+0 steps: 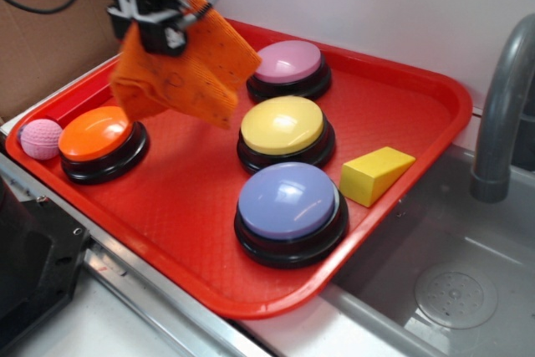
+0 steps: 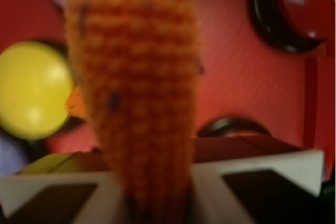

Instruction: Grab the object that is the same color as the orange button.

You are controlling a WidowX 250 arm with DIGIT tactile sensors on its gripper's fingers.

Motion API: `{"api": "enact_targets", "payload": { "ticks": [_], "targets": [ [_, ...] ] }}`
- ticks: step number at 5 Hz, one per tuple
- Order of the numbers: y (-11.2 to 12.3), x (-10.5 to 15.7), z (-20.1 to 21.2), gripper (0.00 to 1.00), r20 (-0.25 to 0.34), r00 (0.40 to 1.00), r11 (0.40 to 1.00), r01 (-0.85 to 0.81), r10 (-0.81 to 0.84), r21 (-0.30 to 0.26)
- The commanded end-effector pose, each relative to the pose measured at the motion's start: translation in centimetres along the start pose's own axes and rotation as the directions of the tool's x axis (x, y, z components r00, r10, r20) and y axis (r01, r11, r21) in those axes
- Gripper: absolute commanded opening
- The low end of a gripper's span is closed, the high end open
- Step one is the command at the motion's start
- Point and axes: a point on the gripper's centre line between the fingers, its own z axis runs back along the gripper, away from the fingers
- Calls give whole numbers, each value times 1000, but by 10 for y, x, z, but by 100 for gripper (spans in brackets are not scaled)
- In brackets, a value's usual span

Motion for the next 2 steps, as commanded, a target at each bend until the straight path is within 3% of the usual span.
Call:
{"api": "enact_targets", "payload": {
  "ticks": [1,2],
  "targets": [
    [1,-36,43,0,144,990,998,2,7,-65],
    [6,-29,38,0,89,994,998,-58,58,-5]
  ]
}}
